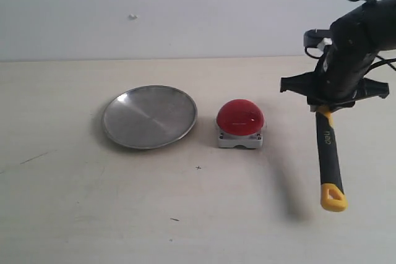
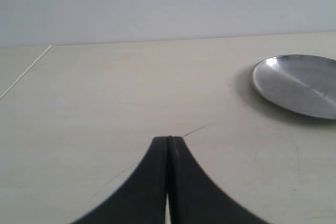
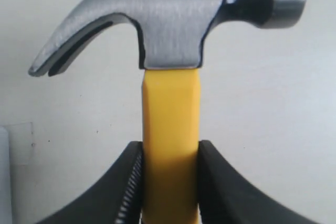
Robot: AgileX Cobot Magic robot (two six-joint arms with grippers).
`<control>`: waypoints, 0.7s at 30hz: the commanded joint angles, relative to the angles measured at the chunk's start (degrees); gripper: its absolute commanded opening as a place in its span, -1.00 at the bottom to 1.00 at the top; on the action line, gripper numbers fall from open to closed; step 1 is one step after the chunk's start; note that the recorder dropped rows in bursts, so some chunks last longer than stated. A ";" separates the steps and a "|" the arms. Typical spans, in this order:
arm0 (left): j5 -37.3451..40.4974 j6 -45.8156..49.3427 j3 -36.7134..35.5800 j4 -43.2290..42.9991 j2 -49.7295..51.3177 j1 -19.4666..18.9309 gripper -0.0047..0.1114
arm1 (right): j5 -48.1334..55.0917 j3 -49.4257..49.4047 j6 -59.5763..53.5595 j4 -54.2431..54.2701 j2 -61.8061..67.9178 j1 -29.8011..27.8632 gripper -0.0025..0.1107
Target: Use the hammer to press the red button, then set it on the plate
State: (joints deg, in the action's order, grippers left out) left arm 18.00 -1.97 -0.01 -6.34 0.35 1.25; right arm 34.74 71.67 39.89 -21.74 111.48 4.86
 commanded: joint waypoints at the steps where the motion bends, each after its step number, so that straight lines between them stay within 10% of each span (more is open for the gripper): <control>1: -0.11 0.01 0.01 0.04 -0.35 -0.11 -0.92 | -2.71 -2.46 0.14 -2.95 -9.53 0.14 -0.96; 21: -5.09 0.02 0.01 -0.47 -0.35 -0.11 -0.92 | 0.33 -13.33 -16.01 2.37 -53.71 0.51 -0.96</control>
State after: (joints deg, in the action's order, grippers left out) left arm 17.46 -1.97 -0.01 -6.59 0.35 1.25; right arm 36.53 58.59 26.58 -19.12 60.68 5.24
